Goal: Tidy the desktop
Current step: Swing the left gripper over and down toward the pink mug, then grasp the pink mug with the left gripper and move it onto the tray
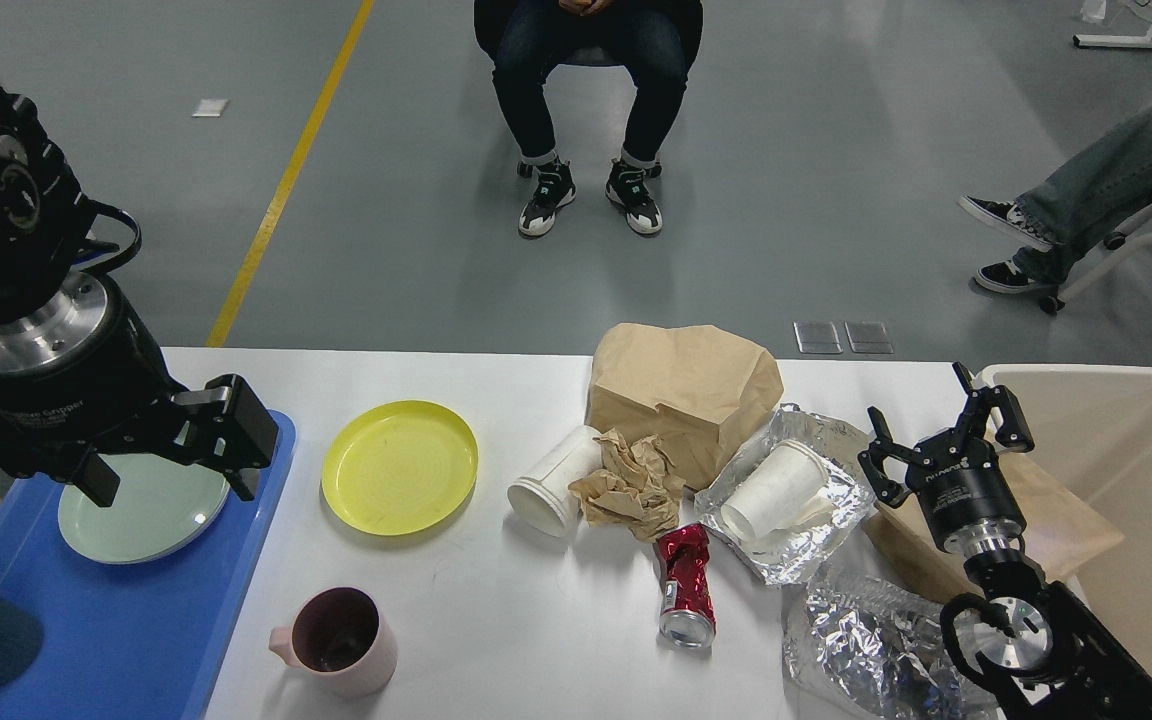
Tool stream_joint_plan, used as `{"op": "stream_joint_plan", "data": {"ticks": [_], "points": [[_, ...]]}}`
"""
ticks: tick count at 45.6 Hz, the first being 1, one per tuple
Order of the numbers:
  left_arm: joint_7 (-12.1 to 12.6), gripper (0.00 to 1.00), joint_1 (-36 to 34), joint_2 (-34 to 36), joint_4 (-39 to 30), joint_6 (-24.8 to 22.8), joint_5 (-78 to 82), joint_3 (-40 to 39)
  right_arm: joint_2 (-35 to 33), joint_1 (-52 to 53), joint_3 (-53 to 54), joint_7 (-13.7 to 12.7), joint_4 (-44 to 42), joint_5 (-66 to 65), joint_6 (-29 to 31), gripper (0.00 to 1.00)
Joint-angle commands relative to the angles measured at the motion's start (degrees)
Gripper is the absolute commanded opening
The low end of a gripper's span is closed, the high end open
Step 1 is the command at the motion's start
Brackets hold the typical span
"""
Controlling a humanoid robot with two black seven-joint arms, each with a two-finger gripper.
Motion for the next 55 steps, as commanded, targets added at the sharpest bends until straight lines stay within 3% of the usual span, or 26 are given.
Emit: {"op": "stream_joint_plan", "data": {"ticks": [1, 6, 12, 22, 33, 55], "points": [[-0.1, 0.96, 3.9, 0.3, 0.2, 1.0, -1.2, -0.5, 0.0, 0.0, 0.0, 0.0, 0.0, 0.0, 0.1, 1.00], [-0.1, 0.96, 9.0, 0.3, 0.3, 4.1, -1.4, -1.3, 0.0, 0.0, 0.0, 0.0, 0.0, 0.0, 0.0, 1.00], [0.6, 0.91, 18.4, 1.1, 1.8, 11.7, -1.9, -4.1, 0.0, 0.0, 0.0, 0.0, 0.0, 0.0, 0.1, 1.00], [0.4, 0.73, 31.8, 0.5, 3.7, 19.1, -8.0, -7.5, 0.0, 0.0, 0.0, 0.0, 0.0, 0.0, 0.0, 1.00], [0.4, 0.73, 40.9, -0.1, 6.5, 27.3, -17.2, -8.8, 0.0, 0.0, 0.0, 0.0, 0.0, 0.0, 0.0, 1.00], [0.4, 0.73, 52.2, -3.7, 11.3, 37.6, -18.2, -11.1, 0.0, 0.0, 0.0, 0.0, 0.0, 0.0, 0.0, 1.00]]}}
